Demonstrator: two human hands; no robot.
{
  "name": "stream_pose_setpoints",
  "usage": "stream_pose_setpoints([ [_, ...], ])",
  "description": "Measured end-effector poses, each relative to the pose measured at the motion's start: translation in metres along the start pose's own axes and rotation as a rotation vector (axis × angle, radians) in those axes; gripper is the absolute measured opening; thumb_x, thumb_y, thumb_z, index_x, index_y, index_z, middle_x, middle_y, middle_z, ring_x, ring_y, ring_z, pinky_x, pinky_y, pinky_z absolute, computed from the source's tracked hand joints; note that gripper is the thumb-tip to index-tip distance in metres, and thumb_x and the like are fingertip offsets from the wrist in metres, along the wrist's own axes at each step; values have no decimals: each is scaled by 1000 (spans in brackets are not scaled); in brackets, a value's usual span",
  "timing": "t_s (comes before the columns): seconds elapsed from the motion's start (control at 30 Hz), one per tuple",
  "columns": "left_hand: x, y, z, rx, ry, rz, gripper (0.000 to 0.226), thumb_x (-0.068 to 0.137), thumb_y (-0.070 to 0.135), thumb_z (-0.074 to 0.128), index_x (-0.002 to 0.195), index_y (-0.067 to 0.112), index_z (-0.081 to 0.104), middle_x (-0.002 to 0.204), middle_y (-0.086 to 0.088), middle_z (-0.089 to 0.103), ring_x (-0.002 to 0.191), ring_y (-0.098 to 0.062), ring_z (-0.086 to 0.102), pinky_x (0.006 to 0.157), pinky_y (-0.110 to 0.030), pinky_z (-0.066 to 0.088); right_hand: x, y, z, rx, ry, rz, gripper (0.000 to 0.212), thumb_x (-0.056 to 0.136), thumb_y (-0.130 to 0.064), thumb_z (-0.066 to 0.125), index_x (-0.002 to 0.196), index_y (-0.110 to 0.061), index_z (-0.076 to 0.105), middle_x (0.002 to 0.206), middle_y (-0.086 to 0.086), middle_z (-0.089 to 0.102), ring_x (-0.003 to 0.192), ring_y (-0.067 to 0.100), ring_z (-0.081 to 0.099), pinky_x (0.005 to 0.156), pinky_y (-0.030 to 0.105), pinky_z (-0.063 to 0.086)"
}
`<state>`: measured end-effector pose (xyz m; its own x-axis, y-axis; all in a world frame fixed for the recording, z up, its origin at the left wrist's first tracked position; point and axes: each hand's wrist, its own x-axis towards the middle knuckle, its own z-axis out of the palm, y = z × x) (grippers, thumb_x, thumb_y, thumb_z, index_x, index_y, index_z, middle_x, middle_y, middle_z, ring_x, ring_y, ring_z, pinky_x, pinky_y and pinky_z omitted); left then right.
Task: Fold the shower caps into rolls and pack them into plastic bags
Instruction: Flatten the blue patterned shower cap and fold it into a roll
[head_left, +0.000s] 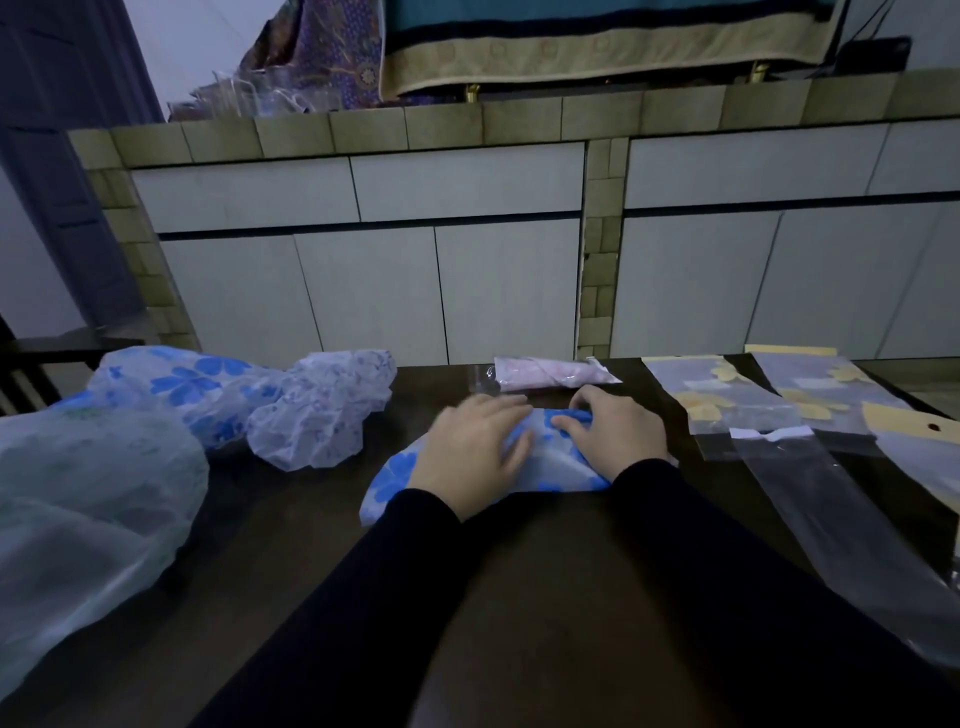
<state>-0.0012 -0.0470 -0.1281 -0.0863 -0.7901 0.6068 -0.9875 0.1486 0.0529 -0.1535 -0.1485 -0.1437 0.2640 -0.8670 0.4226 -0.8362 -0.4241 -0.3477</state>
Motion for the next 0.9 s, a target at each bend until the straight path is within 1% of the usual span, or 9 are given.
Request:
stream_pose_setpoints([
  [0.07,-2,1,7,15,-255,-32,37,99,38,39,131,27,55,149,8,40,137,-16,35,100,-36,34,1,2,-1,-1,-8,7,26,90,-50,57,104,-28,58,92,-4,67,86,17,62,73,32,51],
  [0.13,-3,-7,12,42,-381,-85,40,100,40,34,135,27,47,155,7,29,142,-19,24,103,-37,29,2,3,-4,-57,59,-39,26,91,-47,55,109,-28,58,99,-3,66,94,19,59,77,33,46],
  [0.23,-3,-15,18,34,-508,-147,48,101,44,27,146,26,32,158,6,19,145,-23,16,110,-40,24,-3,-12,-9,-111,237,-282,27,93,-40,50,111,-27,64,108,-4,67,103,20,56,88,39,36],
  [0.27,-3,-15,19,27,-536,-155,50,101,44,26,148,27,29,159,6,17,146,-23,14,112,-41,21,-6,-21,-10,-98,204,-364,30,93,-40,45,112,-28,65,110,-6,68,107,19,56,93,41,33],
  [0.33,-3,-13,20,18,-568,-165,49,102,42,24,149,30,25,160,6,13,147,-23,10,114,-42,16,-13,-35,-7,-135,-38,-457,42,96,-42,31,125,-30,58,129,-7,60,126,18,47,105,49,23],
  [0.4,-2,-14,18,-7,-605,-189,50,102,42,22,151,31,19,161,6,8,148,-21,6,115,-42,11,-14,-36,0,-245,-377,-437,48,103,-39,19,147,-28,31,155,-5,31,145,19,20,112,56,9],
  [0.47,-2,-17,14,-7,-650,-209,56,101,47,21,153,29,11,161,6,4,148,-19,3,116,-41,7,-9,-27,1,-273,-567,-375,50,104,-36,13,153,-26,8,161,-6,5,148,16,1,114,55,2],
  [0.63,-8,-28,0,31,-716,-333,67,96,61,23,153,30,4,161,10,-4,148,-14,-2,117,-42,3,1,-2,-2,-233,-614,-224,51,102,-46,11,152,-37,4,161,-8,-5,148,15,-6,114,55,-1],
  [0.9,-13,-22,-9,9,-747,-417,75,91,70,22,153,31,5,161,7,-4,148,-18,0,117,-42,5,2,2,-1,-220,-649,-199,52,100,-53,12,150,-42,3,161,-6,-5,148,15,-4,114,54,-3],
])
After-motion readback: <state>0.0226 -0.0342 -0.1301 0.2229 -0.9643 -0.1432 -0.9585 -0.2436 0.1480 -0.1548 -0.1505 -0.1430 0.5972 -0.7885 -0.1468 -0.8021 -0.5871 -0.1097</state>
